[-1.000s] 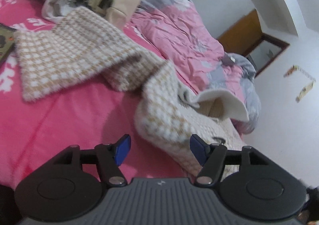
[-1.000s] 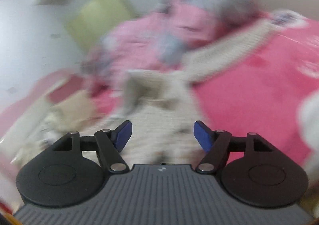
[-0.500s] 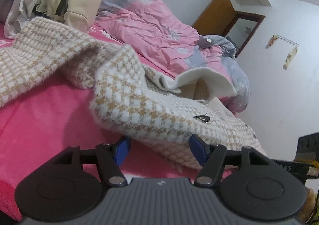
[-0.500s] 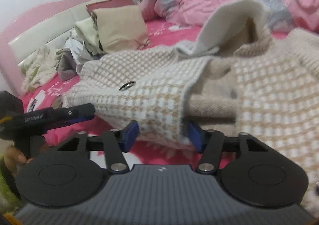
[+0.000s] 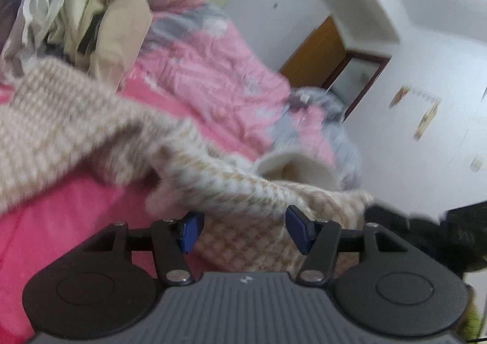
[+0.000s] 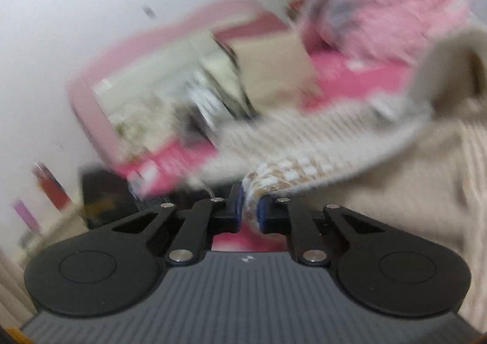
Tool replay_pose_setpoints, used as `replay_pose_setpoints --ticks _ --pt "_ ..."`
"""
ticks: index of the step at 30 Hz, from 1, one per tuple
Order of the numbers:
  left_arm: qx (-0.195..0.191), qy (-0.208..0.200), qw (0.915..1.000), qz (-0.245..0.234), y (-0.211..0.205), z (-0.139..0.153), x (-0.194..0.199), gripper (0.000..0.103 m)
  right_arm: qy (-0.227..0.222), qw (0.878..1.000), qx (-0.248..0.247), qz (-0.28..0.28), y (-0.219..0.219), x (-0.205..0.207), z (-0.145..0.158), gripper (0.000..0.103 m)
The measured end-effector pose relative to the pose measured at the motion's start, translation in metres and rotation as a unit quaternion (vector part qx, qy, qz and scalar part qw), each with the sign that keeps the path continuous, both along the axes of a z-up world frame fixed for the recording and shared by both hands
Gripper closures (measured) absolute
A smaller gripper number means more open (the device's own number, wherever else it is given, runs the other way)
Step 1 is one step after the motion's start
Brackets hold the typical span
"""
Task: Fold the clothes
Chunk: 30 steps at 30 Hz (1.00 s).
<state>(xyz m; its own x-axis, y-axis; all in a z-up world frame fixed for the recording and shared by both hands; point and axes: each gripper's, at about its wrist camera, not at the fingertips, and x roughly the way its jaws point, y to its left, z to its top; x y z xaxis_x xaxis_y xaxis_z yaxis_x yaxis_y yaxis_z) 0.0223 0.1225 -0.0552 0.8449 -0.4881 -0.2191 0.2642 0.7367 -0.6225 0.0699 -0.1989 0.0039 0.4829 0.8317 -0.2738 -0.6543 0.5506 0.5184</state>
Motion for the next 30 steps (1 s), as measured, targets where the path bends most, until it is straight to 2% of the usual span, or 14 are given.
replay_pose_setpoints --ticks 3,6,11,14,17,19,21,22,23,24,25,26,29,30 --pt "-0.032 -0.026 0.9991 0.01 0.018 0.013 -0.014 0.035 0.017 0.994 0.103 0.012 -0.008 0.028 0.025 0.098" --pt "-0.046 -0.046 0.9977 0.02 0.036 0.022 -0.029 0.03 0.049 0.98 0.191 0.019 -0.009 0.054 0.035 0.099" --pt "-0.041 -0.052 0.9968 0.044 0.057 0.031 -0.045 0.028 0.098 0.97 0.22 0.04 0.03 0.079 0.021 0.099" --pt "-0.033 -0.045 0.9968 0.058 0.062 0.034 -0.05 0.027 0.13 0.973 0.183 0.056 0.069 0.08 -0.005 0.099" --pt "-0.031 -0.035 0.9969 0.063 0.066 0.034 -0.051 0.027 0.156 0.983 0.081 0.046 0.107 0.075 -0.037 0.096" --pt "-0.029 -0.03 0.9971 0.063 0.062 0.035 -0.05 0.027 0.183 0.982 0.031 0.04 0.12 0.071 -0.055 0.095" --pt "-0.021 -0.027 0.9977 0.058 0.056 0.037 -0.047 0.027 0.191 0.98 0.022 0.042 0.114 0.058 -0.058 0.092" --pt "-0.017 -0.029 0.998 0.053 0.052 0.038 -0.045 0.026 0.183 0.982 0.029 0.042 0.103 0.048 -0.053 0.084" --pt "-0.012 -0.031 0.9983 0.047 0.046 0.04 -0.042 0.025 0.175 0.983 0.037 0.042 0.091 0.038 -0.049 0.068" --pt "-0.007 -0.034 0.9985 0.041 0.04 0.041 -0.039 0.023 0.168 0.984 0.045 0.043 0.08 0.028 -0.044 0.058" --pt "-0.003 -0.037 0.9987 0.035 0.034 0.043 -0.036 0.022 0.156 0.986 0.049 0.038 0.066 0.018 -0.037 0.037" --pt "0.002 -0.039 0.9988 0.028 0.025 0.044 -0.033 0.022 0.139 0.989 0.049 0.028 0.05 0.009 -0.029 0.024" --pt "0.026 -0.037 0.9989 0.009 -0.006 0.045 -0.018 0.022 0.086 0.995 0.041 -0.004 -0.001 -0.016 -0.003 0.021" --pt "0.037 -0.034 0.9987 0.006 -0.017 0.044 -0.012 0.022 0.069 0.997 0.021 -0.024 -0.015 -0.019 0.004 0.02"
